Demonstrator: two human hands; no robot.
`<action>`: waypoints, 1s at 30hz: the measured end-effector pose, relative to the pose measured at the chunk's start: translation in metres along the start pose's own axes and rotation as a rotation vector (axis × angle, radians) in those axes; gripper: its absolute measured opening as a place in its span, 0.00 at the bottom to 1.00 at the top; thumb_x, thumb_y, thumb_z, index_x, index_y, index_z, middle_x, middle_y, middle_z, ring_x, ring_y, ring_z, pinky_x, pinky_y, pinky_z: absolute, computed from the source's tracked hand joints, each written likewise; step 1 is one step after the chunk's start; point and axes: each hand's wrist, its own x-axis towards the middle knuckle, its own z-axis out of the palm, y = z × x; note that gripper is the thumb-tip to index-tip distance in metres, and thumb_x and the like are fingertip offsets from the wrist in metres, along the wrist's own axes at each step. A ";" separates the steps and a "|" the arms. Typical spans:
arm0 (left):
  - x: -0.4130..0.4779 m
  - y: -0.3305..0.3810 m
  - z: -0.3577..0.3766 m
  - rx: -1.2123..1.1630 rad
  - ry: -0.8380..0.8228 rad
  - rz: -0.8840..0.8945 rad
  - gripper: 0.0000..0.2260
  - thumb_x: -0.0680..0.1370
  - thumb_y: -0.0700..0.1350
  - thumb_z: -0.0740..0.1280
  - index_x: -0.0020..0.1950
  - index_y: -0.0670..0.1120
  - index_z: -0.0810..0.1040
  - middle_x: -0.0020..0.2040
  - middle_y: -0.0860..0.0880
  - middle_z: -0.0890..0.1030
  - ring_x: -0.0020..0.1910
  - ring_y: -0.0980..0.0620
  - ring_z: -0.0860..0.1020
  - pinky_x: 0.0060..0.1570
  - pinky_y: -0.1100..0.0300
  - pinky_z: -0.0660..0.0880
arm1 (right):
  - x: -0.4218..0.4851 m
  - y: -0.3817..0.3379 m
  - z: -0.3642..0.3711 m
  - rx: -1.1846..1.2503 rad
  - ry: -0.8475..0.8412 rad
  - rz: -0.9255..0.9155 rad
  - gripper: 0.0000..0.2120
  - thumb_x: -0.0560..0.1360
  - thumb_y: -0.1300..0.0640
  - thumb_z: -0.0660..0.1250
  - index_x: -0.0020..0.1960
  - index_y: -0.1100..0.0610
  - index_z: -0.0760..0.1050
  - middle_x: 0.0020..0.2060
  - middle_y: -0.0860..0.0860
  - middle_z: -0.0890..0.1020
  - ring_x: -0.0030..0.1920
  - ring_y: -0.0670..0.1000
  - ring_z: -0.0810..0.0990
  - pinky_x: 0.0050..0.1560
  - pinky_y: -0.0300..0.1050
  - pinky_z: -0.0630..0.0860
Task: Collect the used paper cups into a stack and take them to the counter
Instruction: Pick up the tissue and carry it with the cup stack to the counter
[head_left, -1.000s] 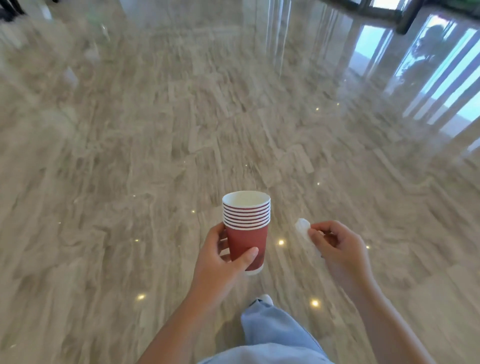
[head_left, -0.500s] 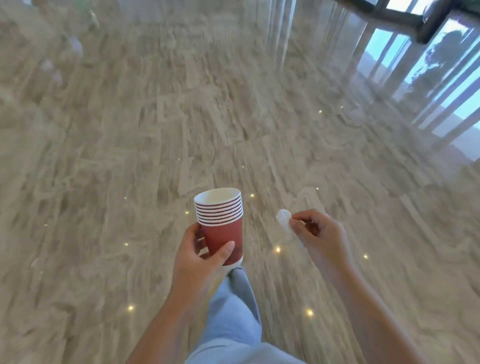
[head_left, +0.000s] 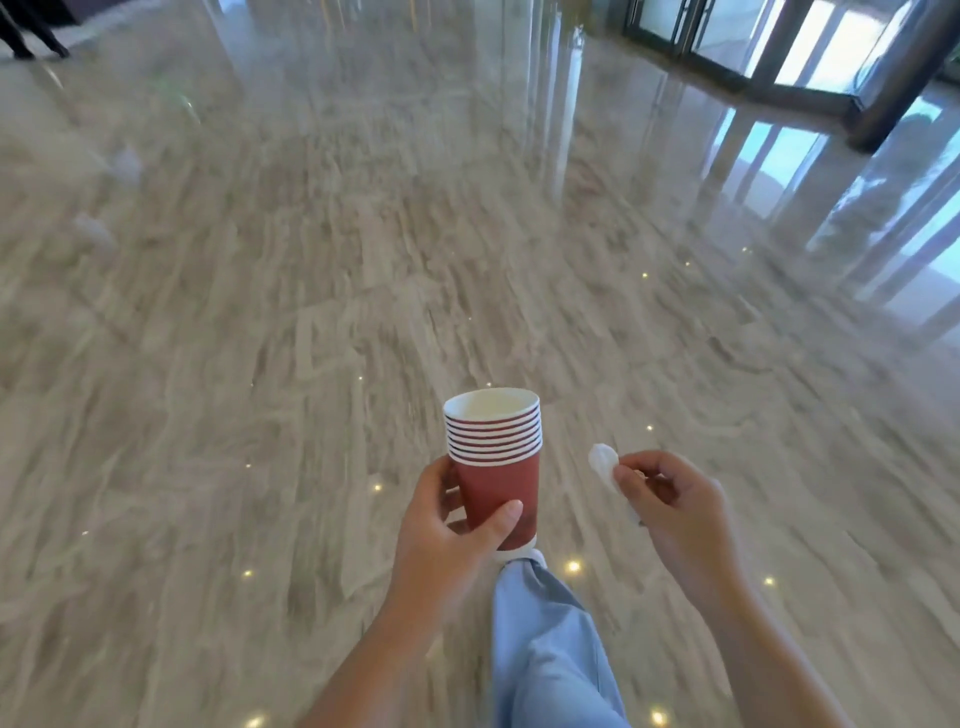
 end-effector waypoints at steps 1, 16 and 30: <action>0.038 0.006 0.009 -0.002 -0.002 0.013 0.24 0.59 0.51 0.75 0.54 0.52 0.74 0.48 0.55 0.81 0.45 0.64 0.80 0.37 0.71 0.74 | 0.039 -0.004 0.009 0.007 0.004 -0.010 0.11 0.69 0.61 0.69 0.33 0.46 0.78 0.25 0.45 0.75 0.26 0.45 0.70 0.34 0.46 0.71; 0.510 0.070 0.029 0.012 0.158 -0.005 0.18 0.66 0.36 0.75 0.48 0.53 0.74 0.46 0.53 0.81 0.40 0.66 0.80 0.33 0.74 0.73 | 0.514 -0.104 0.167 -0.001 -0.127 -0.085 0.09 0.70 0.61 0.69 0.35 0.48 0.78 0.22 0.42 0.72 0.26 0.42 0.69 0.31 0.35 0.67; 0.983 0.143 0.051 0.063 -0.004 -0.031 0.19 0.67 0.37 0.75 0.51 0.52 0.74 0.47 0.54 0.80 0.42 0.67 0.79 0.34 0.74 0.73 | 0.929 -0.170 0.313 -0.020 -0.028 0.040 0.09 0.70 0.61 0.69 0.36 0.49 0.78 0.24 0.42 0.75 0.26 0.41 0.69 0.32 0.39 0.68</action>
